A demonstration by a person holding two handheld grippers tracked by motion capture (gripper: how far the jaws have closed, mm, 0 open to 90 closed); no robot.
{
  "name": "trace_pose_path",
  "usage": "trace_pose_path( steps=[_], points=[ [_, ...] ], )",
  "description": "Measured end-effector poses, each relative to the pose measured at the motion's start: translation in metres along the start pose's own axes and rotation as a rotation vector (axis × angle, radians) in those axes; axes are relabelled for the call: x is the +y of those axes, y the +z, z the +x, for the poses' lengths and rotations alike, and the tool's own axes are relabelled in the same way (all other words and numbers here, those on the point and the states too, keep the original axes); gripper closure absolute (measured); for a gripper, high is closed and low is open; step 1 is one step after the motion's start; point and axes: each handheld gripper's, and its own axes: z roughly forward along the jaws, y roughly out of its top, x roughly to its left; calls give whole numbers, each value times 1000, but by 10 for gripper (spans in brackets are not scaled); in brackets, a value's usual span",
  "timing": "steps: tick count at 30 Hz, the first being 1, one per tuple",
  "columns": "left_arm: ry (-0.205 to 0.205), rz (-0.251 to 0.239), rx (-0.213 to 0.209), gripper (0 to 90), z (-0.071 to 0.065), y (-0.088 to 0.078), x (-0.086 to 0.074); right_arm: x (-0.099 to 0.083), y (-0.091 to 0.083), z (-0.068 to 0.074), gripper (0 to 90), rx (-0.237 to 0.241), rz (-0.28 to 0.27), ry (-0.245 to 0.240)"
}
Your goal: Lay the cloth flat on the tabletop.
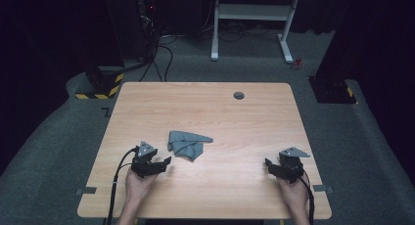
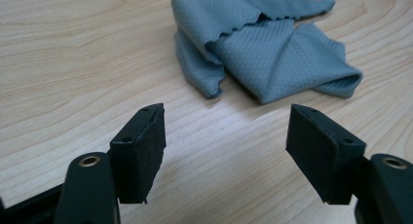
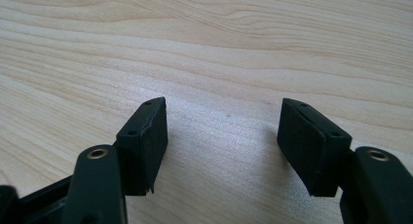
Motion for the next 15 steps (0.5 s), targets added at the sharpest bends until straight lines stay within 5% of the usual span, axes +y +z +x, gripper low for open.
trace_pose_path(
  steps=[15],
  points=[
    [5,10,-37,312,-11,18,23,0,0,0,358,0,1,3]
  ],
)
